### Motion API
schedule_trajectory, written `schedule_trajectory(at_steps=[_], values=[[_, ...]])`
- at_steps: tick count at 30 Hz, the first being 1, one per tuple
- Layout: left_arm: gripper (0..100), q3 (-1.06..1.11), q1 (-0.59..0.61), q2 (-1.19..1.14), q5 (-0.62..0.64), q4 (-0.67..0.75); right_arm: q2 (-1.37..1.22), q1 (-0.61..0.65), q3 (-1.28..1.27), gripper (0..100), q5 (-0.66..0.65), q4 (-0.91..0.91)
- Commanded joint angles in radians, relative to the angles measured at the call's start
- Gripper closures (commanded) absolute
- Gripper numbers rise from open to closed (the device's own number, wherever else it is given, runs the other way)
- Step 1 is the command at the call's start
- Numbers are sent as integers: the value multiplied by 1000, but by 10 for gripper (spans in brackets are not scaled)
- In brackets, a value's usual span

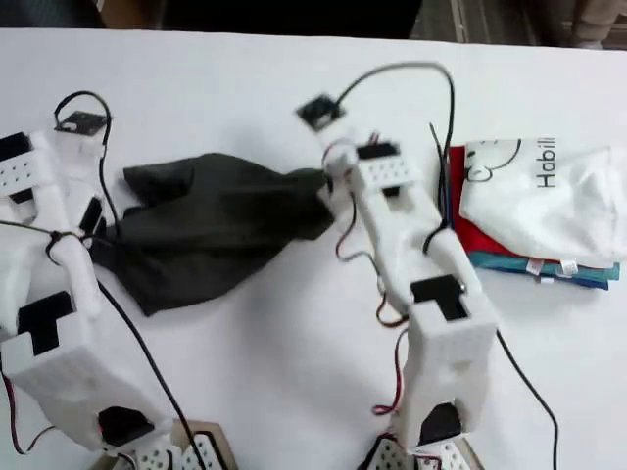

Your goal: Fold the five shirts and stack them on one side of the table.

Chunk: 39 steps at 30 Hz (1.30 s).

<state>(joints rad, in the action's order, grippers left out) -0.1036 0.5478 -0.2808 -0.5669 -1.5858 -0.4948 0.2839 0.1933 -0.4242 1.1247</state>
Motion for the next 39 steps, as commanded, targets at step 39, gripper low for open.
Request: schedule_trajectory(at_steps=[39], values=[[976,-5,-64,6,91,66,-403,-8,552,693,255,331]])
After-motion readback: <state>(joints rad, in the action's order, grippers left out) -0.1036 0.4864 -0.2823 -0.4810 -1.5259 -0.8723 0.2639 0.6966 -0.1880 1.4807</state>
